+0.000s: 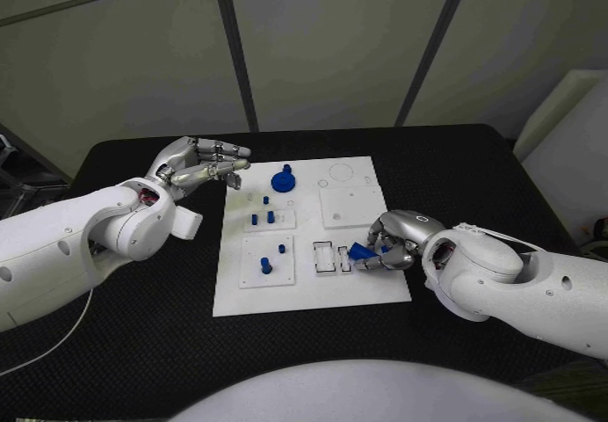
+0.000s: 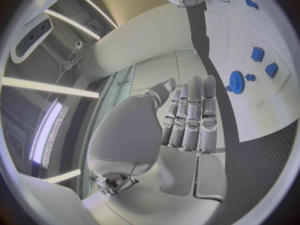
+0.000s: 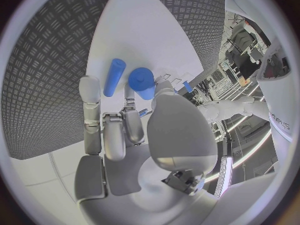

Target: Assemble the parts on the task board

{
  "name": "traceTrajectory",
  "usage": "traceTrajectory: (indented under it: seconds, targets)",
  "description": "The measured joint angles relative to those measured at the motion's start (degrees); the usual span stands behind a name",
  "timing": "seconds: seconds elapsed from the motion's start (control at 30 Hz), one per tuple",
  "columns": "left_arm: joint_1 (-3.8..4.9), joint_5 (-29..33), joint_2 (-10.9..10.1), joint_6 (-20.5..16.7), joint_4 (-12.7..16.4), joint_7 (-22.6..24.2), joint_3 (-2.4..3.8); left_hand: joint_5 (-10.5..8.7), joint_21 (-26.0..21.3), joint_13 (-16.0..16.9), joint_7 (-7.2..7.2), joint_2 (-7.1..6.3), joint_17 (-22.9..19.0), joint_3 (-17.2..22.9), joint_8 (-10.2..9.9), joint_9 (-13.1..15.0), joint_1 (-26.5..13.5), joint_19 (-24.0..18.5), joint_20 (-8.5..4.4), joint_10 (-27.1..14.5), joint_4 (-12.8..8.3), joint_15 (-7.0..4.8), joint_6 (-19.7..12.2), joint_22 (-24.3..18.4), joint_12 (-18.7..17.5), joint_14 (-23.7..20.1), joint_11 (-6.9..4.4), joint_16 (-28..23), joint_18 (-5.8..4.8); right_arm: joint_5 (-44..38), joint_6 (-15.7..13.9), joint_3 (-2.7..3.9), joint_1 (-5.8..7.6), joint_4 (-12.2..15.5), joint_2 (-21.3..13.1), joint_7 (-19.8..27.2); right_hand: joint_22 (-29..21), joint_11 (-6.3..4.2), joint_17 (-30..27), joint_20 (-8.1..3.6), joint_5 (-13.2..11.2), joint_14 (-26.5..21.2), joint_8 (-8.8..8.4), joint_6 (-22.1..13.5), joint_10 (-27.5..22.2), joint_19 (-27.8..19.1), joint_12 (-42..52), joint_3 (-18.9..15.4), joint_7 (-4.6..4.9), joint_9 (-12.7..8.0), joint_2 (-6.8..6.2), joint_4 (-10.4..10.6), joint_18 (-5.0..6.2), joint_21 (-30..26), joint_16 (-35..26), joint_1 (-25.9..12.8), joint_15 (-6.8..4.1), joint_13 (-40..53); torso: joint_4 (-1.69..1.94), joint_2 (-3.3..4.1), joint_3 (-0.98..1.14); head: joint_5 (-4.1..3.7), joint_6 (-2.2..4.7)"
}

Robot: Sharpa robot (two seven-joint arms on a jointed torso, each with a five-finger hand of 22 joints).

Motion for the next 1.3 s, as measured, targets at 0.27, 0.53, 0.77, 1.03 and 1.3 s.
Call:
traceTrajectory:
  seconds: [0.27, 0.53, 0.77, 1.03, 1.3]
  targets:
    - [-0.04, 0.0, 0.0, 0.0, 0.0, 0.0, 0.00, 0.00, 0.0, 0.0, 0.00, 0.00, 0.0, 0.0, 0.0, 0.0, 0.0, 0.0, 0.00, 0.0, 0.0, 0.00, 0.0, 0.0, 0.0, 0.0, 0.00, 0.0, 0.00, -0.2, -3.4, -0.25, -0.37, 2.4, -1.4, 0.3, 2.9, -0.99, 0.0, -0.70, 2.6, 0.1, 0.85, 1.2, 1.6, 1.8, 1.7, 0.8, -0.80, 0.6, 2.41, -0.8, 0.01, 2.2, 1.0, 2.4, -0.53, 0.0, -0.09, -0.03, 0.05, 0.07, -0.07]
    - [-0.10, 0.0, 0.1, 0.1, -0.1, -0.1, 0.00, 0.00, 0.0, 0.0, 0.00, 0.00, 0.0, 0.0, 0.0, 0.0, 0.0, 0.0, 0.00, 0.0, 0.0, 0.00, 0.0, 0.0, 0.0, 0.0, 0.00, 0.0, 0.00, 0.8, -8.1, -0.16, -0.30, 5.6, -2.7, 1.1, 3.6, -1.09, 0.0, -0.90, 4.0, 0.1, 0.82, 1.4, 2.1, 2.0, 1.8, 1.1, -0.63, 0.7, 2.93, -0.5, 0.01, 2.7, 1.3, 3.0, -0.53, 0.0, 0.00, -0.04, 0.02, -0.16, 0.16]
    - [-0.11, 0.0, 0.1, 0.1, -0.1, -0.2, 0.00, 0.00, 0.0, -0.1, 0.22, 0.00, -0.1, 0.0, 0.0, -0.1, 0.0, 0.0, 0.00, -0.2, 0.0, 0.00, -0.2, -0.1, 0.2, 0.0, -0.22, 0.0, 0.01, 1.9, -9.7, -0.14, -0.26, 6.2, -2.3, 1.2, 3.9, -1.08, 0.0, -0.90, 4.5, 0.1, 0.47, 1.6, 2.1, 2.0, 2.0, 0.7, -0.43, 0.7, 2.98, -0.2, 0.01, 2.7, 1.3, 3.0, -0.53, 0.0, 0.07, -0.03, -0.03, 0.16, 0.32]
    - [-0.11, 0.0, 0.3, 0.2, -0.1, -0.3, 0.00, 0.00, 0.0, 0.0, 0.22, 0.00, -0.1, 0.0, 0.0, 0.0, 0.0, 0.0, 0.00, -0.2, 0.0, 0.00, -0.2, -0.1, 0.2, 0.0, -0.22, 0.0, 0.00, 3.7, -8.1, -0.14, -0.24, 4.7, 0.7, 0.8, 3.8, -1.08, 0.0, -0.90, 3.1, 0.1, -0.14, 2.0, 2.1, 2.0, 2.0, -0.1, -0.05, 1.0, 4.64, 0.0, 0.01, 2.7, 1.3, 1.8, -0.53, 0.0, 0.14, 0.05, -0.05, 0.40, 0.24]
    - [-0.12, 0.0, 0.4, 0.3, -0.1, -0.4, 0.00, 0.00, 0.0, -0.1, 0.22, 0.17, -0.1, 0.0, 0.0, 0.0, 0.2, 0.0, 0.00, -0.2, 0.0, 0.00, -0.2, -0.1, 0.2, 0.0, -0.22, 0.0, 0.00, 4.8, -6.6, -0.14, -0.23, 3.4, 2.9, 0.1, 4.2, -1.39, 0.0, -0.90, 2.8, 0.1, -0.21, 2.4, 2.4, 2.0, 2.0, -1.4, 0.24, 1.4, 5.67, -0.1, 0.00, 3.1, 1.3, 0.3, -0.95, 0.0, 0.20, 0.09, -0.07, 0.97, 0.30]
